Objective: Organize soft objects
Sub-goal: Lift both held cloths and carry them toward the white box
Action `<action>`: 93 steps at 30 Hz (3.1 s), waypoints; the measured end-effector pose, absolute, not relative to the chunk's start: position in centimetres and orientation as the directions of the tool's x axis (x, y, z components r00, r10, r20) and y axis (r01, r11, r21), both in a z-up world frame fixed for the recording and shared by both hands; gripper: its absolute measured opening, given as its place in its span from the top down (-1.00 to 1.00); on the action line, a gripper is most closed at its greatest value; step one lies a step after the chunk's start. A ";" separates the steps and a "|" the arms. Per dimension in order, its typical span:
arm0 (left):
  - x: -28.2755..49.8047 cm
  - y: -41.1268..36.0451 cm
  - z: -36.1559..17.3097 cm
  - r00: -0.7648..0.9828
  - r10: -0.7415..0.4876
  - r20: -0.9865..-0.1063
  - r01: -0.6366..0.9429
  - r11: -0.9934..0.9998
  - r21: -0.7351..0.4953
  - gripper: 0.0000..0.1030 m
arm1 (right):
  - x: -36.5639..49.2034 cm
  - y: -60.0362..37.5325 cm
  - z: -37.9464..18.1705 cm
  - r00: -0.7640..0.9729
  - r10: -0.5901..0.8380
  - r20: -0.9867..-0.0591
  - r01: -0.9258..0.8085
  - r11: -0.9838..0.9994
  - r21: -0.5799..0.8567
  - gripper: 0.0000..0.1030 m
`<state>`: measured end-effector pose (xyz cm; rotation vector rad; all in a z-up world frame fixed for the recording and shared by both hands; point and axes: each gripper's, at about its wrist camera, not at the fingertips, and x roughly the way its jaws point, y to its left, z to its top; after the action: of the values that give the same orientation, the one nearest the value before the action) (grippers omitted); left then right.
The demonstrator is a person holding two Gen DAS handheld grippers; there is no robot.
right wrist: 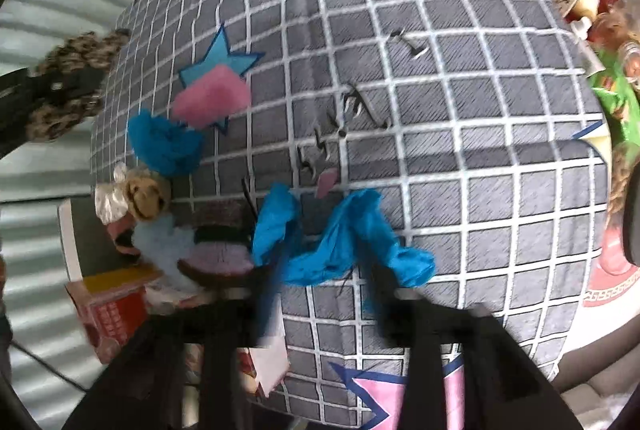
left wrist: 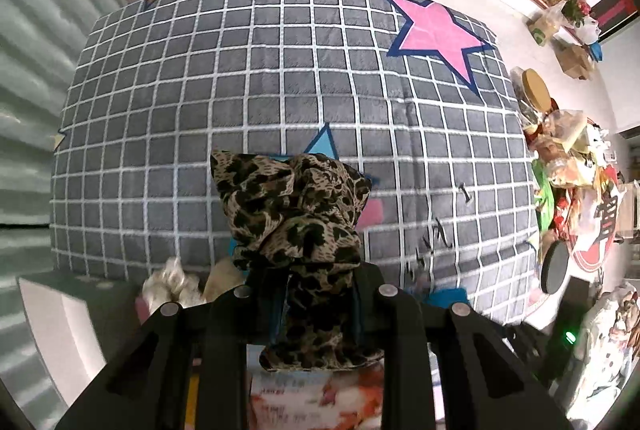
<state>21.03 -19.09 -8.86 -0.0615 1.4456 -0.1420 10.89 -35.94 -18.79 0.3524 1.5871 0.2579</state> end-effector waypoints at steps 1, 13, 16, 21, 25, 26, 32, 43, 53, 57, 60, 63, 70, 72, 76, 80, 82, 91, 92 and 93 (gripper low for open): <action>20.3 -18.7 -8.5 0.117 -0.135 -0.984 0.060 0.990 -0.129 0.46 | 10.7 -35.7 -18.9 -0.031 0.365 -0.931 0.049 0.930 0.363 -0.57; 12.0 -15.4 -6.9 0.070 -0.129 -0.989 0.097 0.988 -0.122 0.46 | 11.0 -31.0 -23.2 -0.034 0.182 -0.983 -0.113 0.976 0.184 -0.49; 10.4 -16.1 -6.9 0.062 -0.122 -0.991 0.111 0.987 -0.115 0.46 | 11.4 -30.4 -23.5 -0.012 0.159 -0.987 -0.128 0.979 0.159 0.17; 8.4 -16.6 -6.3 0.068 -0.099 -0.993 0.154 0.984 -0.088 0.46 | 12.7 -33.0 -21.7 -0.026 0.272 -0.962 -0.070 0.959 0.273 0.74; 7.1 -17.0 -6.6 0.056 -0.094 -0.994 0.181 0.980 -0.083 0.46 | 12.7 -34.7 -20.1 0.004 0.314 -0.950 -0.039 0.949 0.313 0.74; 6.8 -17.2 -6.7 0.055 -0.093 -0.994 0.191 0.978 -0.081 0.46 | 12.6 -35.1 -20.0 0.008 0.325 -0.946 -0.023 0.945 0.325 0.74; 5.7 -17.5 -6.5 0.063 -0.112 -0.992 0.219 0.971 -0.096 0.46 | 10.9 -36.7 -18.1 0.023 0.353 -0.935 0.027 0.935 0.354 0.74; 3.8 -15.8 -5.6 0.094 -0.180 -0.979 0.286 0.947 -0.147 0.45 | 10.0 -37.6 -17.4 0.089 0.313 -0.945 0.167 0.931 0.324 -0.92; 2.7 -14.1 -5.1 0.111 -0.169 -0.979 0.273 0.953 -0.134 0.45 | 13.8 -33.2 -22.0 0.055 0.117 -0.992 0.074 0.990 0.121 -0.88; 2.4 -14.0 -5.1 0.112 -0.179 -0.978 0.288 0.947 -0.140 0.45 | 13.3 -32.4 -21.2 0.076 0.091 -0.993 0.034 0.995 0.094 0.48; 2.1 -14.5 -5.3 0.110 -0.178 -0.978 0.311 0.941 -0.136 0.45 | 12.6 -33.0 -20.2 0.076 0.149 -0.986 0.046 0.987 0.153 0.63; 1.6 -14.9 -5.2 0.110 -0.186 -0.976 0.346 0.928 -0.138 0.45 | 11.1 -34.5 -18.7 0.094 0.208 -0.974 0.105 0.970 0.217 0.63; 0.0 -15.5 -5.0 0.103 -0.206 -0.973 0.411 0.900 -0.146 0.45 | 6.2 -36.1 -15.3 0.124 0.265 -0.956 0.190 0.940 0.285 0.63; -0.5 -15.3 -4.8 0.107 -0.214 -0.971 0.426 0.892 -0.150 0.45 | 4.1 -35.9 -14.1 0.133 0.274 -0.952 0.204 0.933 0.297 0.63; -2.1 -14.9 -4.6 0.110 -0.226 -0.968 0.458 0.876 -0.152 0.45 | 1.1 -34.4 -12.3 0.139 0.285 -0.948 0.190 0.932 0.308 0.63; -3.9 -14.2 -4.5 0.113 -0.238 -0.965 0.479 0.863 -0.157 0.45 | -2.0 -32.5 -11.4 0.131 0.308 -0.942 0.182 0.927 0.329 0.63; -4.7 -13.7 -4.4 0.118 -0.243 -0.963 0.481 0.862 -0.159 0.45 | -3.3 -31.3 -11.0 0.129 0.314 -0.941 0.171 0.927 0.333 0.63; -7.8 -8.4 -3.9 0.172 -0.237 -0.956 0.411 0.899 -0.149 0.45 | -7.9 -24.4 -10.0 0.085 0.362 -0.928 0.063 0.928 0.367 0.63; -8.1 -7.6 -3.9 0.180 -0.233 -0.956 0.394 0.907 -0.147 0.45 | -8.2 -23.4 -9.8 0.080 0.367 -0.927 0.043 0.928 0.371 0.63; -8.4 -6.4 -3.8 0.189 -0.229 -0.955 0.368 0.918 -0.148 0.45 | -8.5 -22.5 -9.6 0.077 0.371 -0.925 0.022 0.927 0.374 0.63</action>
<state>-8.40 -6.42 -3.79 0.1239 1.3159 -0.4211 -8.47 -22.45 -9.61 0.3256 1.4782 0.2683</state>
